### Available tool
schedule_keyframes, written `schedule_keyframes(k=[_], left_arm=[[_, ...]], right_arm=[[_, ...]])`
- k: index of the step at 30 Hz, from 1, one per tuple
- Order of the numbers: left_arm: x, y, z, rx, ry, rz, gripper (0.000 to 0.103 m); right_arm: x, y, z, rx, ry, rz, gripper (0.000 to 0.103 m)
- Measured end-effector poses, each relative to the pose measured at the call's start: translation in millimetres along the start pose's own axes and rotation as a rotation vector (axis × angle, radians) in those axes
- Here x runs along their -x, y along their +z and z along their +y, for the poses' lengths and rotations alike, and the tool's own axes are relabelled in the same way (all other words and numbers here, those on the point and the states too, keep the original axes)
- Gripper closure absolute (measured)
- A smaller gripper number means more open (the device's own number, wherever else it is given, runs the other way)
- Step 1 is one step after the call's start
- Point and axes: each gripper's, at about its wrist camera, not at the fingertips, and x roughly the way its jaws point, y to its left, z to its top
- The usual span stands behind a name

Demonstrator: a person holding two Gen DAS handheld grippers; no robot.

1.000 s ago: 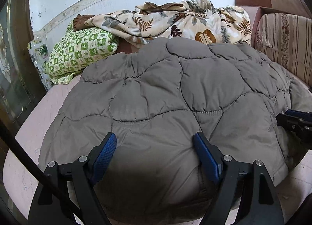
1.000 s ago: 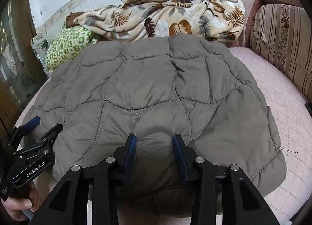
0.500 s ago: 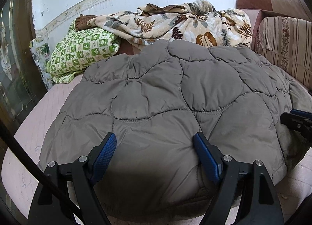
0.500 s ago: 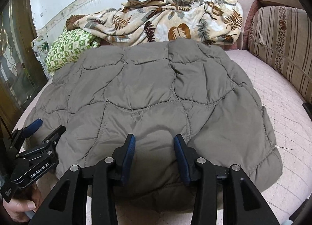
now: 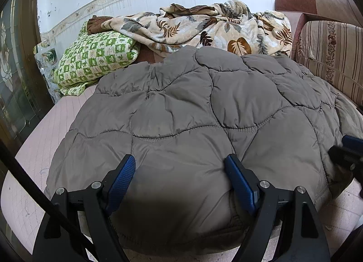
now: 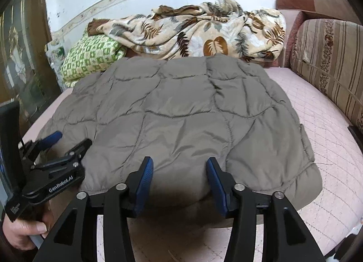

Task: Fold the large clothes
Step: 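Press and smooth the folded jacket flat with both grippers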

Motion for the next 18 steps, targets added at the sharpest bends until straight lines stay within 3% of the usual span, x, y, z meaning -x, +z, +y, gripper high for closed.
schedule_keyframes(k=[8,18], left_arm=[[0,0,0,-0.002,0.001,-0.001,0.022],[1,-2,0,0.013,-0.015,0.005,0.022]], right_arm=[[-16,-3,-4,-0.015,0.01,0.046,0.042],[4,2,-8,-0.025,-0.004,-0.015,0.041]])
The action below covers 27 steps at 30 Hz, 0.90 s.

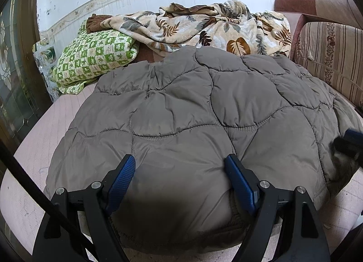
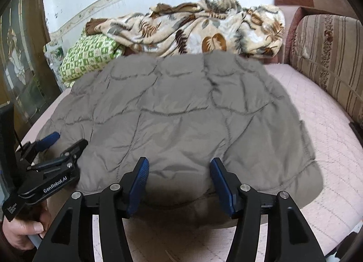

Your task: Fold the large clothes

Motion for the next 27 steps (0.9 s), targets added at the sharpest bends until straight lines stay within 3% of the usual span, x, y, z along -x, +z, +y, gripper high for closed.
schedule_keyframes(k=[5,9,12,15,18,21,22,27], left_arm=[[0,0,0,0.001,-0.002,0.001,0.022],[1,1,0,0.007,-0.005,0.007,0.021],[9,5,6,0.025,-0.026,0.004,0.021],[48,8,16,0.049,-0.067,-0.049,0.021],[103,5,29,0.097,-0.083,-0.131,0.012],[155,-4,42,0.119,-0.078,-0.211,0.006],[170,-6,45,0.115,-0.071,-0.23,0.006],[212,-12,49,0.091,-0.006,-0.208,0.005]], right_arm=[[14,9,-22,-0.067,-0.061,-0.07,0.041],[-3,5,-47,-0.177,-0.066,0.011,0.041],[-10,4,-40,-0.142,-0.092,0.047,0.04],[10,7,-28,-0.103,-0.064,-0.008,0.04],[52,4,-13,-0.094,-0.104,-0.095,0.038],[108,-10,9,-0.079,-0.108,-0.226,0.012],[124,-16,19,-0.055,-0.105,-0.265,0.011],[171,-27,57,0.049,-0.048,-0.348,0.01]])
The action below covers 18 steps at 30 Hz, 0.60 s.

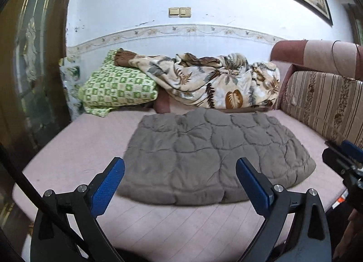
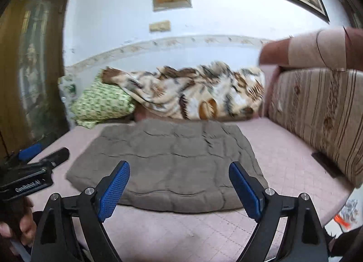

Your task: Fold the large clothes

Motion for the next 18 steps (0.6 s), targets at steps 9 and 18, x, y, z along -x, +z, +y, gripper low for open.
schedule_keyframes(k=[9,18], left_arm=[[47,20,-4,-0.02,0.08,-0.058,0.005],[55,39,-23,-0.132,0.131,-0.008,0.005]], right_arm=[[34,6,24,0.009,0.079,-0.045,0.01],[52,11,14,-0.028,0.082,-0.076,0.009]])
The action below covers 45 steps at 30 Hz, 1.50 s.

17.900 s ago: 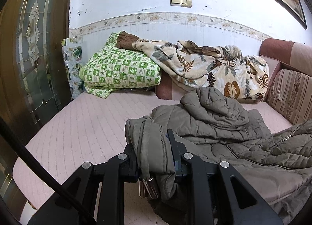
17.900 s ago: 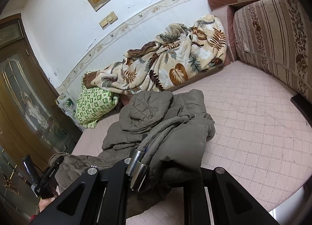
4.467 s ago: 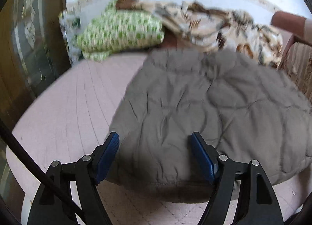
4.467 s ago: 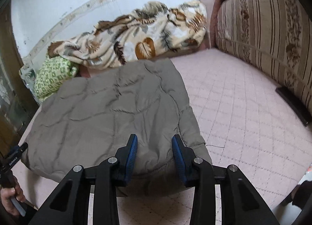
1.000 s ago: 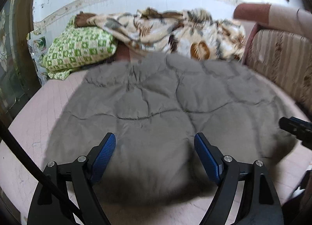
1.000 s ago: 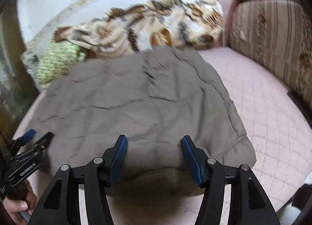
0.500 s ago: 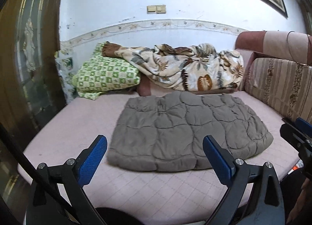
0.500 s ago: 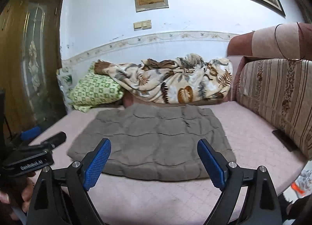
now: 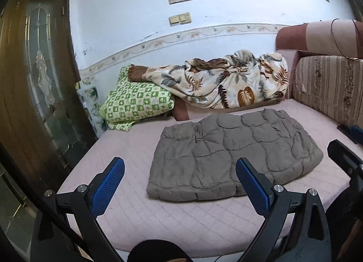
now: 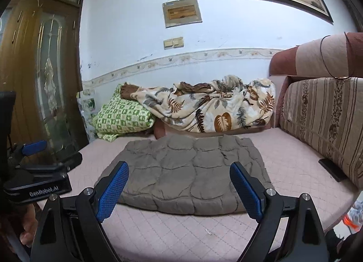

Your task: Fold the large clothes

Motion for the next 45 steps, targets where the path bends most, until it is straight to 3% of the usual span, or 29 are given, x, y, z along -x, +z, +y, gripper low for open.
schedule_keyframes(k=[3,13,20,26,33,45], left_arm=[[0,1,-2,-0.007,-0.017,-0.004,0.005],[-32,-10,13,-0.025,0.074,0.045,0.005],[-47,-3,15,0.009,0.015,0.074,0.005],[-67,-20,10,0.022,-0.023,0.154,0.005],[-82,-33,11,0.03,-0.019,0.2,0.005],[-87,-37,10,0.031,-0.012,0.212,0.005]], right_arm=[[-1,1,-1,0.005,0.002,0.006,0.009],[-45,-20,14,0.042,0.06,0.115,0.009],[-50,-23,8,0.034,0.03,0.124,0.009],[-55,-30,11,0.053,0.025,0.164,0.009],[-61,-35,17,0.076,0.026,0.182,0.009],[-67,-40,15,0.081,0.015,0.205,0.009]])
